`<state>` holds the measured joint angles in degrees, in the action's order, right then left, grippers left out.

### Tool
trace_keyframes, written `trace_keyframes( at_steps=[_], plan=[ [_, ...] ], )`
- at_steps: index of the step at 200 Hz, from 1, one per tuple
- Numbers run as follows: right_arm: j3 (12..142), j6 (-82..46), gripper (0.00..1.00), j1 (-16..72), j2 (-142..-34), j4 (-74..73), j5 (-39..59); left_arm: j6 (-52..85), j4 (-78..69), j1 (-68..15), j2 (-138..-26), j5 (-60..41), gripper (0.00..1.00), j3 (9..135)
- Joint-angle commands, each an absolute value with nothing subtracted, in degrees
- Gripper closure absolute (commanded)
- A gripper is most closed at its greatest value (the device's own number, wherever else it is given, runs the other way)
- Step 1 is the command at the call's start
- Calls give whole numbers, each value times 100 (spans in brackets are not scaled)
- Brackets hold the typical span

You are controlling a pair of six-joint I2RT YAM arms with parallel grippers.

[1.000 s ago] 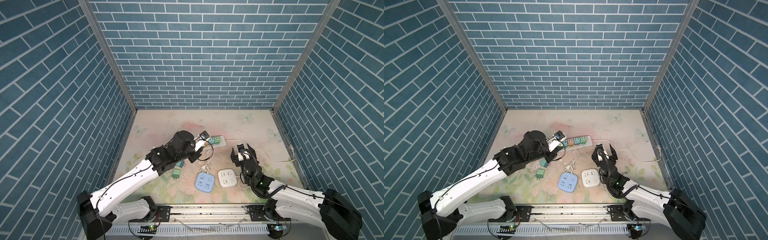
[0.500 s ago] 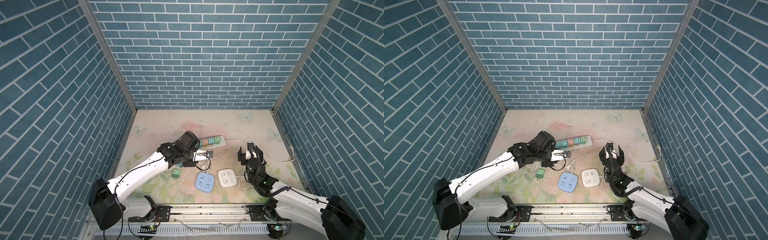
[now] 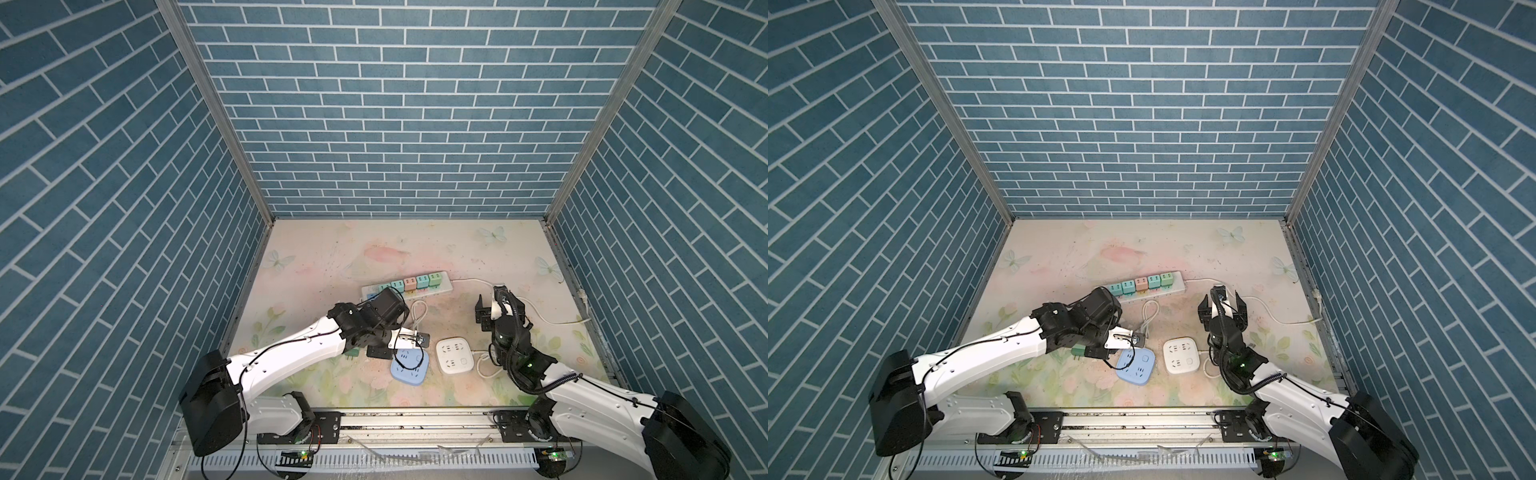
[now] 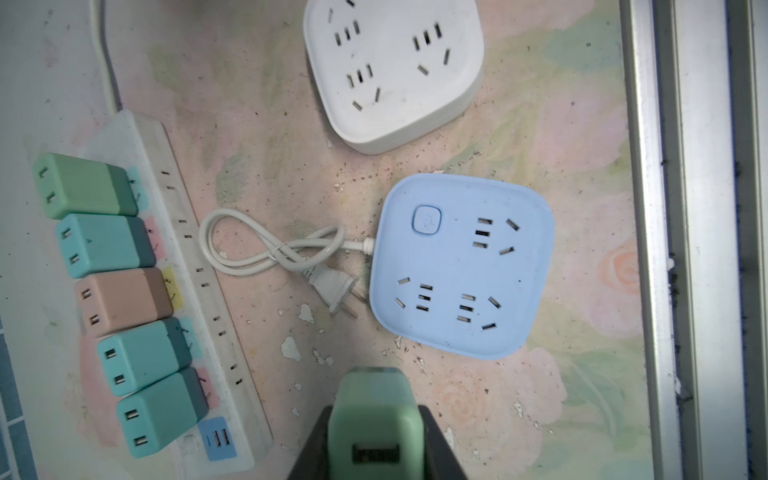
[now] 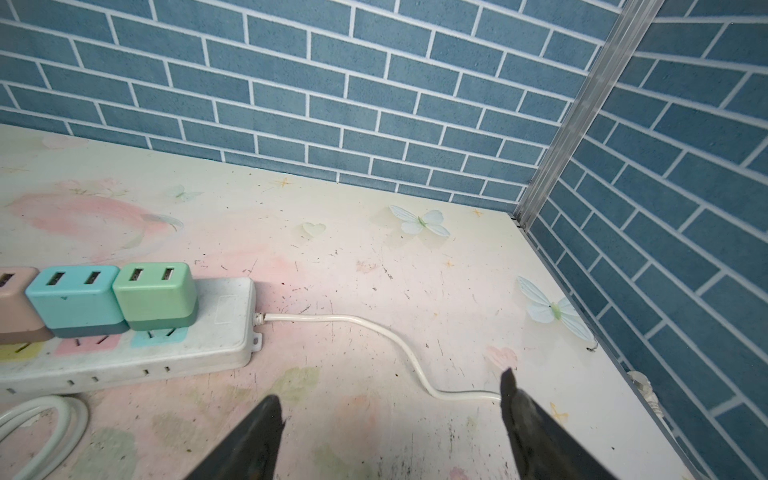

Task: Insert the plug
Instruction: 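Carry the adapter to the light blue socket while the right gripper withdraws, then lower the adapter onto the light blue square socket with the left gripper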

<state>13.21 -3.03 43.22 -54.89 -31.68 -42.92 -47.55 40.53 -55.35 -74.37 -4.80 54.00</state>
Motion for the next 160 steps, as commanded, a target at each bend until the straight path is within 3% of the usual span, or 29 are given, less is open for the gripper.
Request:
trace_keyframes(
  at_steps=[1,111,160],
  plan=[
    [1310,-475,16,4297,-5544,-3181,-4271,-4650,4327,-5879,-7686,-95,100,5362],
    [1259,-475,17,4288,-5428,-3094,-4096,-4691,4044,-5692,-7698,-235,100,5262],
    [1300,-448,17,4284,-5527,-3155,-4113,-4563,4013,-5677,-7770,-893,100,5467]
  ],
)
